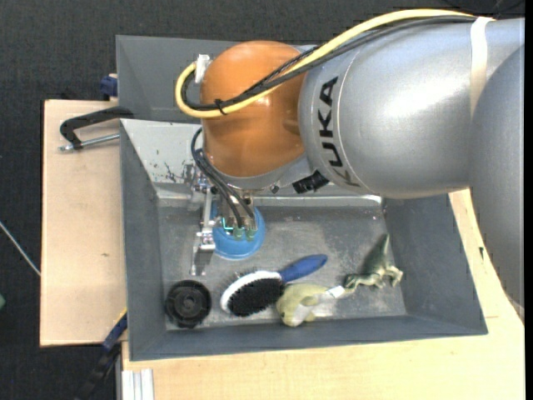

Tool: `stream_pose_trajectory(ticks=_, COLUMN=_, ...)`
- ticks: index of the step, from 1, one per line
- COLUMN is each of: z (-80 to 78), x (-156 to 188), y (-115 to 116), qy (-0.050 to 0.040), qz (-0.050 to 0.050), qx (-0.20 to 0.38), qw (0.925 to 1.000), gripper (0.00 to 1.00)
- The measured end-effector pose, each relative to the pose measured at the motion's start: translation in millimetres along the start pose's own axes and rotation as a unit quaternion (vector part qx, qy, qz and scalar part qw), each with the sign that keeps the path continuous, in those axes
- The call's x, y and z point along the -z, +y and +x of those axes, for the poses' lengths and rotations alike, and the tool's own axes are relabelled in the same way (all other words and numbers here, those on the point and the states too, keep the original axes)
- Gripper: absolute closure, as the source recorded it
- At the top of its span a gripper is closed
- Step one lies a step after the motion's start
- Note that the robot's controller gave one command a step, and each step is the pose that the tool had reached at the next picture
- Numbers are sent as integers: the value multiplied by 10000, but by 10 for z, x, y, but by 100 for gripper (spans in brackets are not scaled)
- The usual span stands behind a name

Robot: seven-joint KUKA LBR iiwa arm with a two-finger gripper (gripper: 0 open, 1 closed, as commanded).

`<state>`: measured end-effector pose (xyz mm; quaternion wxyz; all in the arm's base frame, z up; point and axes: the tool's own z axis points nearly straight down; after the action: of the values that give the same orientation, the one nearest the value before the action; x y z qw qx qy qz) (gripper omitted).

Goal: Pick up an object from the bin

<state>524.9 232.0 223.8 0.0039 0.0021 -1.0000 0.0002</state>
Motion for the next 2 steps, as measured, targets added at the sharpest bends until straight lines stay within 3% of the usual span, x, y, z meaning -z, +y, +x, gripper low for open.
stream_pose_trajectory(ticks=1, z=99, x=-1364, y=-244, qy=-32, qz=-12, qx=345, qw=9994, gripper=0)
stream_pose_trajectory(ticks=2, z=231, x=-1404, y=-135, qy=-125, qz=-16, qx=506, qw=9986, gripper=0)
